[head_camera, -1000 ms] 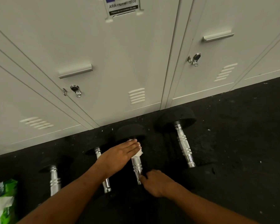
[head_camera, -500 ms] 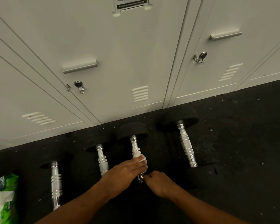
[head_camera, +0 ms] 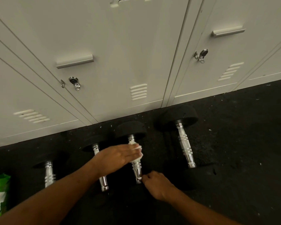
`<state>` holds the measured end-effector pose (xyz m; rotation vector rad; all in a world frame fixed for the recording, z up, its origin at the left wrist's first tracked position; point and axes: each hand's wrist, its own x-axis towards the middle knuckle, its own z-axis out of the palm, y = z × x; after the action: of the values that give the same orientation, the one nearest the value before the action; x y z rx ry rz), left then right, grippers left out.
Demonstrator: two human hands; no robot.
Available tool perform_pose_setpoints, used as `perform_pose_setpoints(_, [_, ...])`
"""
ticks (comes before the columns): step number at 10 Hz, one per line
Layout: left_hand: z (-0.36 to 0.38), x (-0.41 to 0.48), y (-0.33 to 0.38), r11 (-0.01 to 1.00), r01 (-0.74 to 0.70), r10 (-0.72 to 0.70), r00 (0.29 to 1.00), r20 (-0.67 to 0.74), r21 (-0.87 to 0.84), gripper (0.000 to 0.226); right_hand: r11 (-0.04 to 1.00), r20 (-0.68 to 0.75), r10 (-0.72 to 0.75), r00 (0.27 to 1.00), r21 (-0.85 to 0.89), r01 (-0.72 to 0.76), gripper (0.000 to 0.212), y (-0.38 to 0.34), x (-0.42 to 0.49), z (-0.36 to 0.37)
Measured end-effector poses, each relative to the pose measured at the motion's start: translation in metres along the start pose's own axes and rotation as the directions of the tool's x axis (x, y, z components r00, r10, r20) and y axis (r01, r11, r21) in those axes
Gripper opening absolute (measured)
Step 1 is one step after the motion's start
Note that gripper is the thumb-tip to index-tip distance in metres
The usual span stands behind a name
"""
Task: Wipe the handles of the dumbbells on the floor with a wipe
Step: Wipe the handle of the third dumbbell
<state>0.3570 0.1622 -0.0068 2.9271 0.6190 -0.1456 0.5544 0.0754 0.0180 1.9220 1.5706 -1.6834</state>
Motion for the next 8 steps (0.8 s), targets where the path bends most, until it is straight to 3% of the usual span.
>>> perform_pose_setpoints(1, [-0.023, 0.015, -0.012, 0.996, 0.09, -0.088, 0.994, 0.067, -0.019, 0.064, 1.0, 0.002, 0.017, 1.0, 0.014, -0.017, 0.032, -0.002, -0.001, 0.001])
perform_pose_setpoints(2, [-0.012, 0.014, -0.007, 0.989, 0.146, -0.145, 0.989, 0.015, -0.034, 0.069, 0.999, -0.008, 0.02, 1.0, 0.034, -0.02, 0.041, -0.002, -0.003, -0.002])
perform_pose_setpoints(3, [-0.004, 0.011, 0.007, 0.965, 0.232, -0.233, 0.972, 0.009, -0.125, 0.082, 0.999, -0.018, 0.009, 1.0, 0.033, -0.008, 0.037, -0.003, -0.003, -0.001])
perform_pose_setpoints(4, [-0.001, 0.006, 0.024, 0.95, 0.224, -0.236, 0.971, -0.029, -0.216, 0.079, 0.999, 0.013, 0.039, 0.999, 0.025, -0.04, 0.039, -0.002, -0.001, -0.001])
perform_pose_setpoints(5, [0.003, 0.0, 0.033, 0.963, 0.177, -0.185, 0.982, -0.023, -0.203, 0.07, 0.998, 0.03, 0.036, 0.999, 0.043, -0.037, 0.039, -0.001, 0.0, 0.001])
perform_pose_setpoints(7, [-0.004, -0.005, 0.048, 0.986, -0.044, 0.05, 0.998, 0.031, -0.159, 0.056, 0.997, 0.018, 0.0, 1.0, 0.081, -0.001, 0.039, -0.003, -0.007, -0.002])
perform_pose_setpoints(8, [-0.004, -0.006, 0.043, 0.975, -0.065, 0.084, 0.993, 0.08, -0.21, 0.051, 0.997, 0.005, -0.001, 1.0, 0.08, 0.001, 0.039, -0.002, -0.006, -0.003])
